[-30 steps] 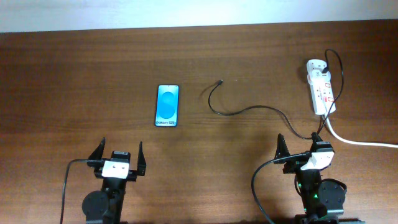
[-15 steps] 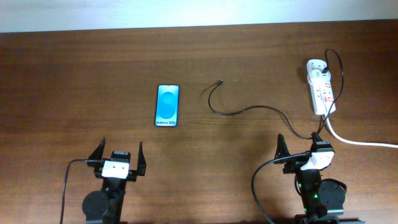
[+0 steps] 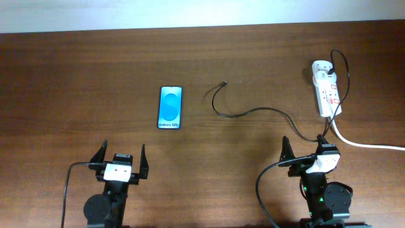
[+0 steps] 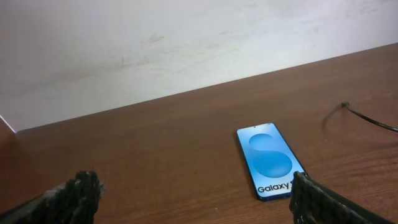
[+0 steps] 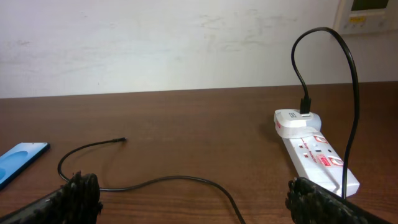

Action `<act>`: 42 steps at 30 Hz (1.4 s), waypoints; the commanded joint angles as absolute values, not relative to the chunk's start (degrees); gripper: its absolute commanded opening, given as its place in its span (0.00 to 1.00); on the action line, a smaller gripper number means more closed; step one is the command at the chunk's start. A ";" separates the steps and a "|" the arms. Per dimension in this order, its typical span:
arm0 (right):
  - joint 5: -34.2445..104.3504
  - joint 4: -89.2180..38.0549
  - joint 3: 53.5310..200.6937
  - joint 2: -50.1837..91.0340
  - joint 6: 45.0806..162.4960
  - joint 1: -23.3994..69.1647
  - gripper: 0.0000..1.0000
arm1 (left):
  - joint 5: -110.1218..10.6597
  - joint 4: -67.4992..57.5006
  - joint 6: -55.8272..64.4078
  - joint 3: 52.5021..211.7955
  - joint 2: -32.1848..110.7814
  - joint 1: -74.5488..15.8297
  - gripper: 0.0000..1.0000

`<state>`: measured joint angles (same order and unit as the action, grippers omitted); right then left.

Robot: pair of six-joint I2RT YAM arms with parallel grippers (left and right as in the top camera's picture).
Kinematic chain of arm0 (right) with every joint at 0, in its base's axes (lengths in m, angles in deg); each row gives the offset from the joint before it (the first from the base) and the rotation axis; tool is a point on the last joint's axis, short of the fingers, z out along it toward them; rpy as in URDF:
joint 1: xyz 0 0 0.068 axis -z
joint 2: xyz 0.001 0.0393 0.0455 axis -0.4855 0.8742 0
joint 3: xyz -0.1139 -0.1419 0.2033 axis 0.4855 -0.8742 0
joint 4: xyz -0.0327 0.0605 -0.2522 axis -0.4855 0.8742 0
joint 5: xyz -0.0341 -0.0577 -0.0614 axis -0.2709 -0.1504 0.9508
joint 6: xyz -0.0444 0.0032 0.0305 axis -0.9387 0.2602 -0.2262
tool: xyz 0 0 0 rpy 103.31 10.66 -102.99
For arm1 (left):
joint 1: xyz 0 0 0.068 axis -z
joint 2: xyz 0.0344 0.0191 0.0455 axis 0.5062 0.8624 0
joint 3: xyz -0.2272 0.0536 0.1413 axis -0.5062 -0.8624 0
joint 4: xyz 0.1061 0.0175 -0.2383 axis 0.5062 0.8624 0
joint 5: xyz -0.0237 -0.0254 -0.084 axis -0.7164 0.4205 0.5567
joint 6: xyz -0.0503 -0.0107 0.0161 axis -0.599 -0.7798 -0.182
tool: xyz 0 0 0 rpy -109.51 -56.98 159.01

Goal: Plug charger to phone and switch on socket

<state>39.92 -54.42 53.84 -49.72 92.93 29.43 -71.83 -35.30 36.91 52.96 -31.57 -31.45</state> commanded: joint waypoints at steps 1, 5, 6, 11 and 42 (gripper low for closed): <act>40.18 -54.09 53.55 -50.16 93.28 29.06 0.98 | -72.27 -34.84 37.61 52.79 -31.99 -31.32 0.99; 40.20 -54.07 53.55 -50.16 93.25 29.06 0.98 | -72.27 -34.87 37.61 52.79 -31.99 -31.32 0.99; 40.94 -54.07 53.55 -50.16 93.25 29.06 0.99 | -72.27 -34.84 37.61 52.79 -32.01 -31.32 0.99; 40.81 -54.05 53.55 -50.16 93.28 29.06 0.98 | -72.27 -34.84 37.61 52.79 -31.99 -31.32 1.00; 40.77 -54.01 63.21 -44.39 93.10 29.06 0.98 | -66.74 -35.63 31.19 67.23 -11.49 -31.32 0.99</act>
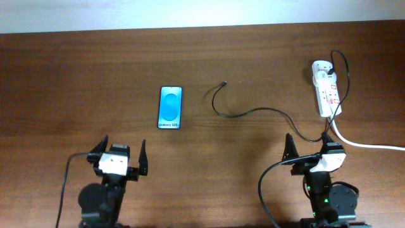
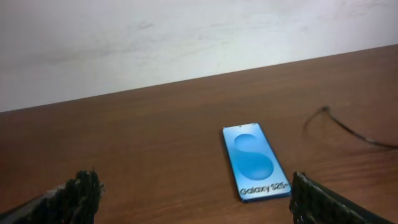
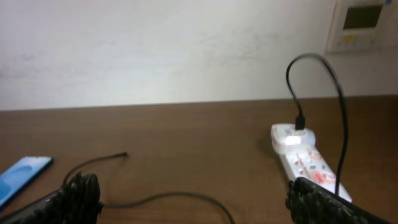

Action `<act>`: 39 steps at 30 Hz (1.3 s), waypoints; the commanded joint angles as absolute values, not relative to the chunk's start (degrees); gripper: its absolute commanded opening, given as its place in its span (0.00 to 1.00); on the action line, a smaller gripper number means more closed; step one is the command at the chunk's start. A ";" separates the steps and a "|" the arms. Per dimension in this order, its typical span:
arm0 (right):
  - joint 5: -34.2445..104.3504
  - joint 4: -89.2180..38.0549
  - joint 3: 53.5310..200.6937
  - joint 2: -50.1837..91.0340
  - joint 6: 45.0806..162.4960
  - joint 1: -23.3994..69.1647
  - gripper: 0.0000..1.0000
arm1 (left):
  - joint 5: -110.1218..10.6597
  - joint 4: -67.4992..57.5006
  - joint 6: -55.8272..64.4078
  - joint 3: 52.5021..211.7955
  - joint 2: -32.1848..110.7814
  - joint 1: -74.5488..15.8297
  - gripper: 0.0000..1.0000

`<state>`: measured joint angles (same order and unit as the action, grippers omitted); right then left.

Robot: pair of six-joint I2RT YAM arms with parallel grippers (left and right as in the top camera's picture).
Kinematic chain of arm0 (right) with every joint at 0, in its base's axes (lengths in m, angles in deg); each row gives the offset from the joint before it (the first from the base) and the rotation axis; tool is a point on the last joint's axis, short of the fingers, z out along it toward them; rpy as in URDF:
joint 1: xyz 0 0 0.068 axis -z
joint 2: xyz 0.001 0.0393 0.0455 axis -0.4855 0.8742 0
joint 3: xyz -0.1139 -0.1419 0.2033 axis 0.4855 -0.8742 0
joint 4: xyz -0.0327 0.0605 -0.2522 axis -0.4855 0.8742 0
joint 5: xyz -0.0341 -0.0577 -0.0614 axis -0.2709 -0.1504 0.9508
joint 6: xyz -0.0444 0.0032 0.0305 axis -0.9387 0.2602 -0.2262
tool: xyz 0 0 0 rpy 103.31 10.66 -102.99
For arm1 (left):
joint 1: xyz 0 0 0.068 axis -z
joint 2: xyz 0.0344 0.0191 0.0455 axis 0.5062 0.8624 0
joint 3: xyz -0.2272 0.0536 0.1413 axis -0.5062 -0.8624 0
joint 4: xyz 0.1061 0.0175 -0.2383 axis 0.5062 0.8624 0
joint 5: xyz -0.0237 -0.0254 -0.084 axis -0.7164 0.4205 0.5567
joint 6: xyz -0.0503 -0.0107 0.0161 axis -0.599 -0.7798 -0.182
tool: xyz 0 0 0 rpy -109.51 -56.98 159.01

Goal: Plug charger to phone and switch on socket
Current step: 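Move the left gripper over the blue phone and the right gripper toward the cable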

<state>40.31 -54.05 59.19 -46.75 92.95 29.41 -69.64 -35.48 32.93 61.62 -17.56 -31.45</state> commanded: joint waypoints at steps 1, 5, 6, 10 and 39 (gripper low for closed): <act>40.53 -53.59 65.55 -42.12 93.10 29.06 0.98 | -65.47 -35.63 31.19 69.83 -7.79 -31.32 0.99; 40.07 -46.99 76.94 -32.46 93.10 29.06 0.99 | -58.12 -32.31 31.19 84.04 9.96 -31.32 0.99; 39.89 -45.24 79.39 -30.45 93.10 29.06 0.98 | -57.36 -30.78 31.19 86.60 12.64 -31.32 0.99; 38.50 -35.54 91.50 -19.63 93.10 29.06 0.98 | -54.54 -16.99 31.19 105.94 31.13 -31.29 0.99; 22.08 -9.51 121.75 14.93 94.83 29.06 0.98 | -63.26 0.65 17.66 132.41 59.33 -26.68 0.99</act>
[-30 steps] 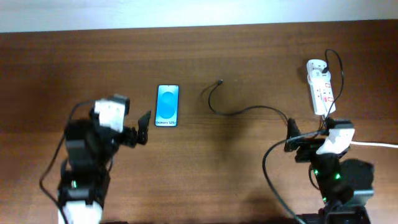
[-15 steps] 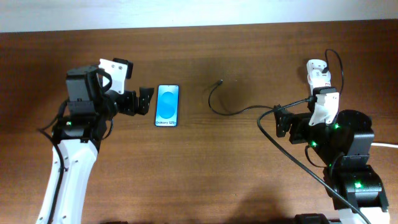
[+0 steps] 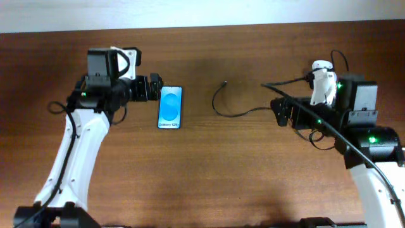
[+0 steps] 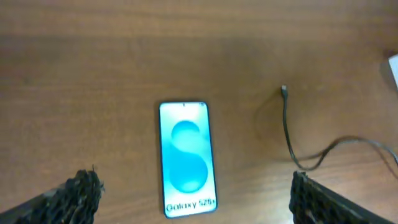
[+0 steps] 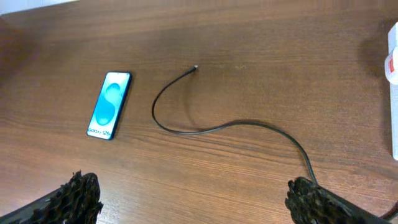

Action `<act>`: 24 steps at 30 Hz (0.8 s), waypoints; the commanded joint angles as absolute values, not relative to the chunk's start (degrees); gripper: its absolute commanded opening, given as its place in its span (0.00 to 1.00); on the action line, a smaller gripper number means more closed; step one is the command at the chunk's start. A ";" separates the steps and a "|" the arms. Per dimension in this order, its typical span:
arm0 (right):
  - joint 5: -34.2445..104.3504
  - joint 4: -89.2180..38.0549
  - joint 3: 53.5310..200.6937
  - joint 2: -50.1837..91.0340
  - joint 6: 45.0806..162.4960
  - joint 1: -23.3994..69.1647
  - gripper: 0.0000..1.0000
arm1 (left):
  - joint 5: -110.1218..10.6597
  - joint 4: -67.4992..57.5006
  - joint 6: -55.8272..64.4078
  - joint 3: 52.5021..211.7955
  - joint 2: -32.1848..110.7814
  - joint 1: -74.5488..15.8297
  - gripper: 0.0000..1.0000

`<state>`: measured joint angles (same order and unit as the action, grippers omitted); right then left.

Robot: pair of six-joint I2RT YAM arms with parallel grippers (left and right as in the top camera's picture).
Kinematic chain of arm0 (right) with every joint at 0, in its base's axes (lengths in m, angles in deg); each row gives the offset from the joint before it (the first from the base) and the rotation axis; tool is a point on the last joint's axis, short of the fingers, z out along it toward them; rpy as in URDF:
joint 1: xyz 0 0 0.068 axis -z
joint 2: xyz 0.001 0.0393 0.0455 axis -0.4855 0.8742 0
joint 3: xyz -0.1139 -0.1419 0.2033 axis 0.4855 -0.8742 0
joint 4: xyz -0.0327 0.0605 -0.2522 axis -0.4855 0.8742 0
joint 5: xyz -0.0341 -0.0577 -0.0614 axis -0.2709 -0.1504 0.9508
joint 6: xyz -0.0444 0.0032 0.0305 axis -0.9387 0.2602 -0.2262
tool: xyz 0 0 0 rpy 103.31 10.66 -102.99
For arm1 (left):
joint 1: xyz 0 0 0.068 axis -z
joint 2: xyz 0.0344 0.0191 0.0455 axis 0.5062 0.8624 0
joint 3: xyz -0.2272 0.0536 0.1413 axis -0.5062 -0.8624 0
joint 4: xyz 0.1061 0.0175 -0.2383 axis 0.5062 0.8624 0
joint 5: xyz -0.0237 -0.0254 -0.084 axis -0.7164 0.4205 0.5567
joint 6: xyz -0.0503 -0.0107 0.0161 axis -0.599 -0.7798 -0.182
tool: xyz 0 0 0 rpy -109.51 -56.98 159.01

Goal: Plug charger to phone and switch on socket
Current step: 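Move the left gripper over the blue phone and the right gripper toward the cable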

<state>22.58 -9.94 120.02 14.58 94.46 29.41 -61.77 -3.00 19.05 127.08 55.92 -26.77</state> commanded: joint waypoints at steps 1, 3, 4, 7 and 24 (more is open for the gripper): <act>22.08 -9.22 121.75 14.93 94.83 29.06 0.98 | -63.28 4.45 17.59 135.89 62.08 -26.68 0.99; 22.08 -8.28 121.72 14.93 94.83 29.06 0.99 | -63.26 8.50 17.61 140.13 66.19 -26.64 0.99; 22.10 -7.84 121.72 14.93 94.83 29.06 0.99 | -63.26 9.55 17.61 141.63 67.96 -26.42 0.99; 22.06 -7.76 121.72 14.97 94.83 29.06 0.98 | -64.99 9.07 18.29 141.96 70.59 -24.23 0.99; 22.08 -8.89 121.70 20.04 94.83 29.06 0.98 | -74.76 27.58 13.35 169.59 87.70 -20.15 0.99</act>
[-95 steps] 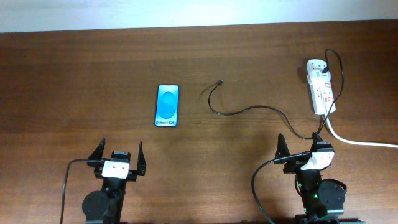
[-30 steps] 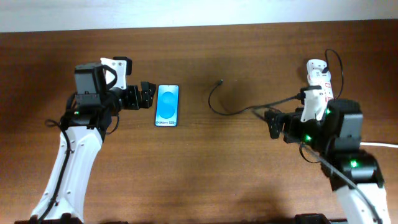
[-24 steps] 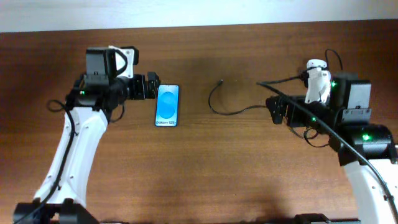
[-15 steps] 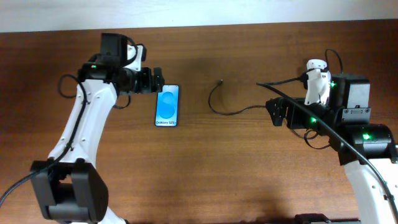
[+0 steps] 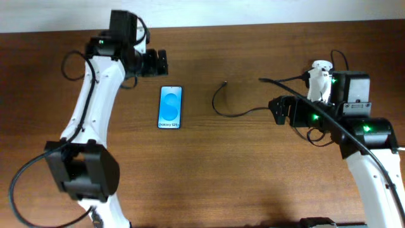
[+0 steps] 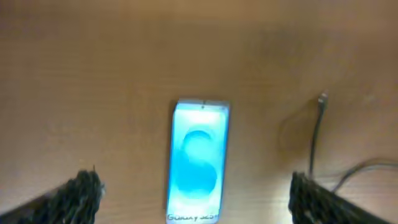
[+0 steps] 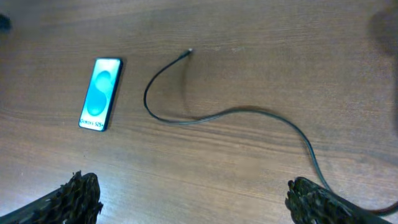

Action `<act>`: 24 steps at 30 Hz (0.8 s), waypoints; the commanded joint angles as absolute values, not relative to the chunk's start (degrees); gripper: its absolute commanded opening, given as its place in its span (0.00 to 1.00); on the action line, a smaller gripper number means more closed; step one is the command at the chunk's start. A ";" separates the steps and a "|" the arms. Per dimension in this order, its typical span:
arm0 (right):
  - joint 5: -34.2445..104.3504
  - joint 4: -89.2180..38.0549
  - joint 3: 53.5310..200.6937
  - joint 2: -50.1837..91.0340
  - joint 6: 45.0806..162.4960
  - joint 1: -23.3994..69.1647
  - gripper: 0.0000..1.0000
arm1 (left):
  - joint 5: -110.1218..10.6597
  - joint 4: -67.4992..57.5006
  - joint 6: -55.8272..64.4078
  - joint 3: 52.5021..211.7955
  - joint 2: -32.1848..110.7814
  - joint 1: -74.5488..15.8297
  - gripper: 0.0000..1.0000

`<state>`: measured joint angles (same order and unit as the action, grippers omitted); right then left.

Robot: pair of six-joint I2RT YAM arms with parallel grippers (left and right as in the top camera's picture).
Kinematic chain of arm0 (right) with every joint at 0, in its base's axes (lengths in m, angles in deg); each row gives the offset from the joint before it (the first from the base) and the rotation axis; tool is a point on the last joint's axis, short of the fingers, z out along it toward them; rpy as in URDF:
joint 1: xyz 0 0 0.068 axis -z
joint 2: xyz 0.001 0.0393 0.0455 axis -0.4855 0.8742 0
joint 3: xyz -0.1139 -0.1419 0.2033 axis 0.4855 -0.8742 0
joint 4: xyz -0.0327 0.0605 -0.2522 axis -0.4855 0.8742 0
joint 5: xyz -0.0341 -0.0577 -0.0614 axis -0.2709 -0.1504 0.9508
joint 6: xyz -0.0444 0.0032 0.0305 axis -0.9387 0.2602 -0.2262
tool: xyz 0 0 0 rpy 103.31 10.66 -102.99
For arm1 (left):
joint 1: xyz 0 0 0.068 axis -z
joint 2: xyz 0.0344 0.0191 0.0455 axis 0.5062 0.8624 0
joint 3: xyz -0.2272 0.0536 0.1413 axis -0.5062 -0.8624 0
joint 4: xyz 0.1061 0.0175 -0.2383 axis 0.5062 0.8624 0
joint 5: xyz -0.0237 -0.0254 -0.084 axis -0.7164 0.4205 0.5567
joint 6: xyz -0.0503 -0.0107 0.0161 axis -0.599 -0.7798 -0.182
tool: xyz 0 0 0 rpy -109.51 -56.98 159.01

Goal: Plug charger to phone and switch on socket
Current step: 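Move the left gripper over the blue phone and the right gripper toward the cable, then grasp the blue phone's top edge with the left gripper and lift it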

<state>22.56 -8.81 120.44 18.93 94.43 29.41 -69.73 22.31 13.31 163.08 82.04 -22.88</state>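
The phone [image 5: 169, 107] lies flat on the wooden table with its blue screen lit, also seen as the phone [image 6: 199, 162] and the phone [image 7: 100, 94]. The black charger cable [image 5: 247, 113] curls to its right, and its free plug tip [image 5: 225, 83] lies apart from the phone. The white power strip [image 5: 318, 68] is partly hidden under my right arm. My left gripper [image 5: 162, 63] hangs open behind the phone's far end. My right gripper [image 5: 278, 112] hangs open over the cable's right part. Both wrist views, left gripper [image 6: 198, 198] and right gripper [image 7: 199, 199], show nothing between the fingers.
The wooden table [image 5: 209, 171] runs back to a pale wall. The cable [image 7: 249, 112] snakes toward the right edge of the right wrist view. A white mains lead leaves the strip to the right, behind my right arm.
My left arm has reached farther back; its gripper was beside the phone's upper left and is now beyond its far end. My right arm has hardly shifted. Phone and cable lie unmoved.
Both arms were folded at the table's front edge with open grippers, looking across at the phone and the strip. Then both were raised over the table, left by the phone, right above the cable. Now the left is farther back.
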 commanded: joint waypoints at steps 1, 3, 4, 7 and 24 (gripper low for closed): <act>22.06 -8.89 121.70 20.68 94.83 29.06 0.98 | -76.31 28.17 13.33 169.59 88.86 -18.99 0.99; 22.04 -8.85 121.72 21.75 94.85 29.06 0.98 | -77.38 29.02 11.45 169.57 91.72 -17.44 0.99; 22.06 -8.83 121.72 22.05 94.83 29.06 0.98 | -77.38 29.24 10.46 169.57 93.60 -17.09 0.99; 22.08 -8.68 121.70 22.14 94.83 29.06 0.98 | -77.14 29.35 9.68 169.55 98.37 -17.04 0.99; 22.54 -8.65 121.70 22.14 94.83 29.06 0.99 | -77.18 25.48 8.02 160.72 104.03 -15.12 0.99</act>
